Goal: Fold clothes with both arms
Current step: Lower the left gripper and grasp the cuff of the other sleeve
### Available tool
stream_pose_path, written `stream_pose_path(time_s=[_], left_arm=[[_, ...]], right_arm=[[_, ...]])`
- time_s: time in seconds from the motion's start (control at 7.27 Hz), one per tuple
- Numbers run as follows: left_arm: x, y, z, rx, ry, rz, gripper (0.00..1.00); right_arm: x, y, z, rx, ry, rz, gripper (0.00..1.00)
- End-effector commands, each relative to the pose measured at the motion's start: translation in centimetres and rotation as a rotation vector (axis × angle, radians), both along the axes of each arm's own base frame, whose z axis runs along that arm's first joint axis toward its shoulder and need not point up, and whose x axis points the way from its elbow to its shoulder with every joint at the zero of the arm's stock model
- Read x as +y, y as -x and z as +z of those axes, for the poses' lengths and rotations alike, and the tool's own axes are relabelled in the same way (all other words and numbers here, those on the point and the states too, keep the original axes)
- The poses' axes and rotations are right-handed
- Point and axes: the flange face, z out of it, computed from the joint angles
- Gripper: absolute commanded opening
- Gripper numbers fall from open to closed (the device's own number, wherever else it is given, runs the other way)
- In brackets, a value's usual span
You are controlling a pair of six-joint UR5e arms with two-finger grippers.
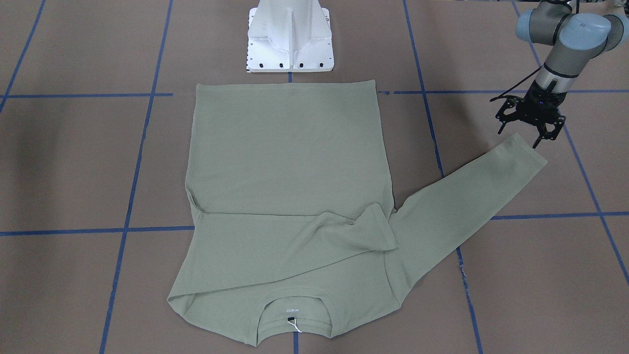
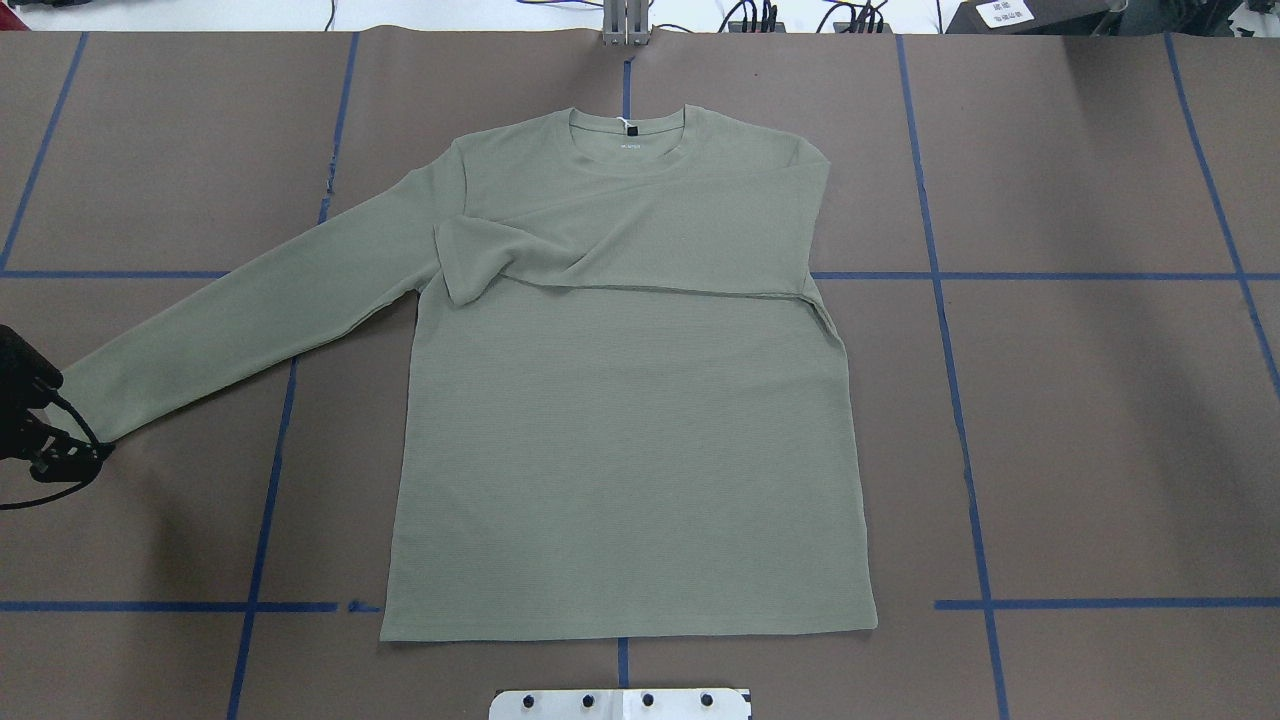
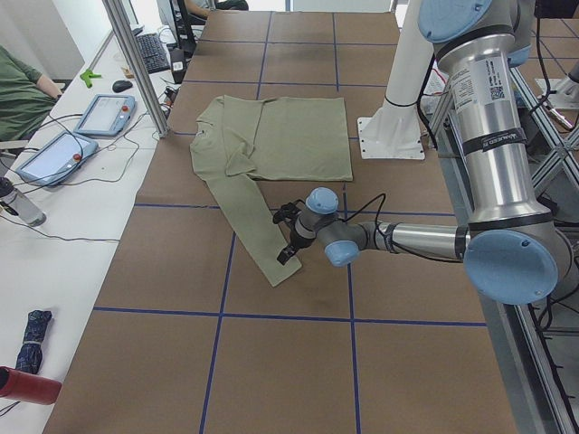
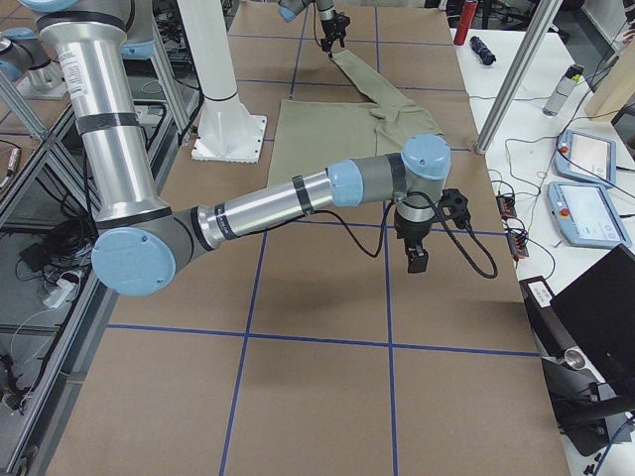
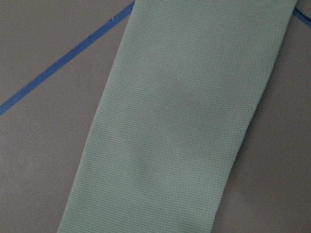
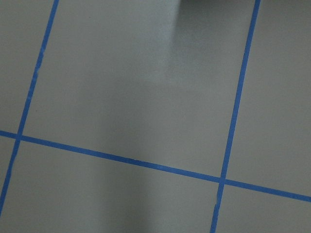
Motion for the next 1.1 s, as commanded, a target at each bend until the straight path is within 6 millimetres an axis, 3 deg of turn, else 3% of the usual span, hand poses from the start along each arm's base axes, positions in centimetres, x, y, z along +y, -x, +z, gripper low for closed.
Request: stream_pose_path(time_s=[0.0, 0.28, 0.69, 0.83, 0.96], left_arm=[[1.56, 1.0, 1.49, -0.014, -0.006, 0.006, 0.9], [2.1, 1.36, 2.25, -0.012, -0.006, 0.01, 0.67], [1.55, 0.63, 2.3, -0.009, -0.009, 0.012, 0.66], [1.55, 0.63, 2.31, -0.008, -0.008, 0.011, 0.62], [1.55, 0.63, 2.31, -0.008, -0.008, 0.011, 0.51]], right_arm=[[0.06, -0.02, 0.08, 0.002, 0.001, 0.001, 1.0], [0.16, -0.03, 0.26, 0.002, 0.004, 0.001, 1.0], [0.21, -0.04, 0.35, 0.004, 0.005, 0.001, 1.0], [0.21, -0.04, 0.35, 0.004, 0.005, 0.001, 1.0], [0.36, -0.05, 0.61, 0.004, 0.009, 0.0, 1.0]])
